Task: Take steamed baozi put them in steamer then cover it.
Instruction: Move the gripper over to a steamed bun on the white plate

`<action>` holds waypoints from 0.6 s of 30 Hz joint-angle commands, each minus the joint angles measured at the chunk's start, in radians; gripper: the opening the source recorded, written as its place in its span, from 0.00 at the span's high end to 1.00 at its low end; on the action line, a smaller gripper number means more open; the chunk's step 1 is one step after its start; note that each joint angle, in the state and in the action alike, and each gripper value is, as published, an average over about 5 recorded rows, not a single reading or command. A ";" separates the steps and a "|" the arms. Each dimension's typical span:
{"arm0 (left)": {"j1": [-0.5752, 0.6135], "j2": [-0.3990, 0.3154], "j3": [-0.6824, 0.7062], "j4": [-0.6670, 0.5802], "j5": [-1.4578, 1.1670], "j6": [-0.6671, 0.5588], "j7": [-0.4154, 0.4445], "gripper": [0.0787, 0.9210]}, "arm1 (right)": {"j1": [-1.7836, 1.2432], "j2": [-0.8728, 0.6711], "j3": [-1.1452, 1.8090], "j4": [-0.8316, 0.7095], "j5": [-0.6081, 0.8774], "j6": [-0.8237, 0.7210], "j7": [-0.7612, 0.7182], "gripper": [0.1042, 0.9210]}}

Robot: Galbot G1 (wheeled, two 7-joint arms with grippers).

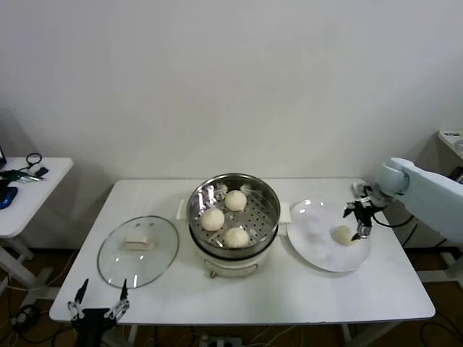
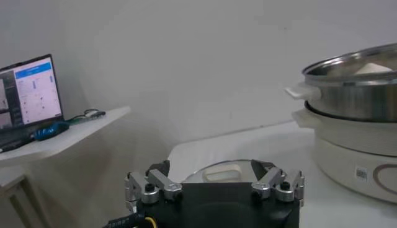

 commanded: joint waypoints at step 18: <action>-0.015 0.001 0.006 0.027 0.017 0.004 -0.001 0.12 | -0.127 0.158 0.132 -0.282 -0.116 0.046 0.001 0.12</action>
